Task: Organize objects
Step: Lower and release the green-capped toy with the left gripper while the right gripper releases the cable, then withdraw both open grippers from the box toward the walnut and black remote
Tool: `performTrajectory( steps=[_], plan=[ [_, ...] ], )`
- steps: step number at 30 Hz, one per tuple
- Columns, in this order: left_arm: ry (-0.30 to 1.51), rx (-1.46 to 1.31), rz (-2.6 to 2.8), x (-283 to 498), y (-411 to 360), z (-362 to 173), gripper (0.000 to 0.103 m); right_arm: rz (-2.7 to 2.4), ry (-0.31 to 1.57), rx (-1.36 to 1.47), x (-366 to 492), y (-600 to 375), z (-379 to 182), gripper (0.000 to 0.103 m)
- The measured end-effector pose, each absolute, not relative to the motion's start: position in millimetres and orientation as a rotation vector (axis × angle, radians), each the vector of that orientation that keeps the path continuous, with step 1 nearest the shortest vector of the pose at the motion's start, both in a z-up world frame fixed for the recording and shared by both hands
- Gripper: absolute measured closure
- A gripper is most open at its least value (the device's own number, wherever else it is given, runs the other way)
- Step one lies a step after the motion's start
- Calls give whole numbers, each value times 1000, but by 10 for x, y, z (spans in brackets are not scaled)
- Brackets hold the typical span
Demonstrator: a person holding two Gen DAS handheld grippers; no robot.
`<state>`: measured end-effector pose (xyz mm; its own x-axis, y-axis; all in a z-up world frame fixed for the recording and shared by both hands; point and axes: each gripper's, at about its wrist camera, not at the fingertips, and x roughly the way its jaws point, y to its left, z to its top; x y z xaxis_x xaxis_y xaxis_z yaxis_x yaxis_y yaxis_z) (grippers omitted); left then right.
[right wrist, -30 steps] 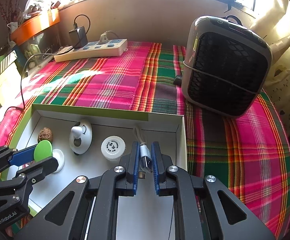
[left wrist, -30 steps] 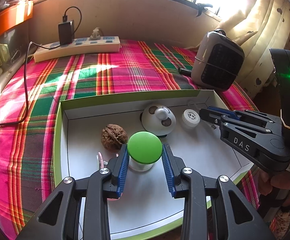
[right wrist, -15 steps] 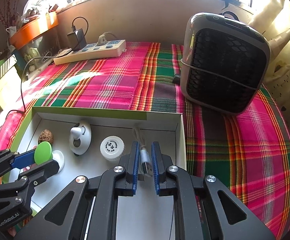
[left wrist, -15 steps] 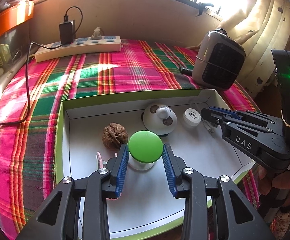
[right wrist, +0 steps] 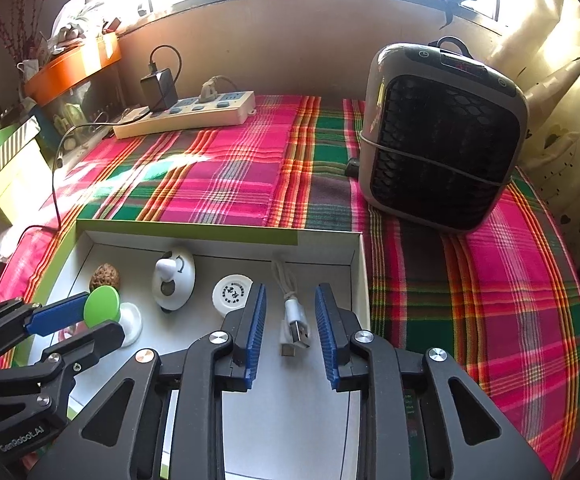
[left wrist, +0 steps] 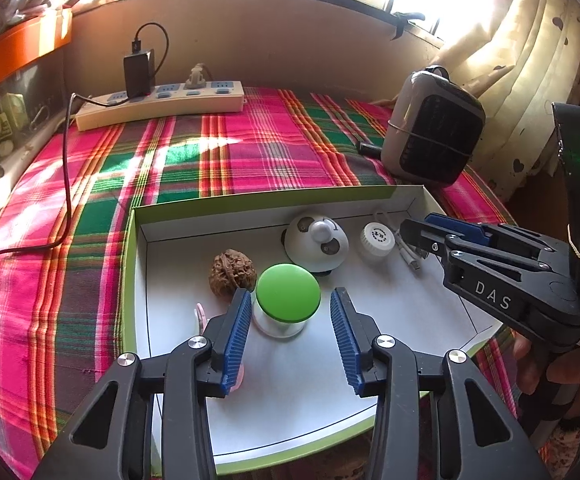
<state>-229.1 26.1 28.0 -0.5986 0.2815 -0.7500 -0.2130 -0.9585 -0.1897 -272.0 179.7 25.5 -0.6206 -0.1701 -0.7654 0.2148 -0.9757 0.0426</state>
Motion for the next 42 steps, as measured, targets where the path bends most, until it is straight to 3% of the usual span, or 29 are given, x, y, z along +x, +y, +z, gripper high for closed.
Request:
performTrajectory(
  steps=[6,22,28,42],
  plan=[
    [-110,-1208,2596,-2177,268,371,62,-2663,74,1220,-2601,1826,321,69],
    [-93,-1129,2642,-1722,243,606,61,-2674,45,1159,-2121,1894,488,68],
    [-120,-1117,2654,-1547,164,623,61,-2681,37,1125,-1907,1936,533,63],
    [-163,-1117,2642,-1186,57,532,61,-2588,51,1060,-1367,1861,463,62]
  ],
)
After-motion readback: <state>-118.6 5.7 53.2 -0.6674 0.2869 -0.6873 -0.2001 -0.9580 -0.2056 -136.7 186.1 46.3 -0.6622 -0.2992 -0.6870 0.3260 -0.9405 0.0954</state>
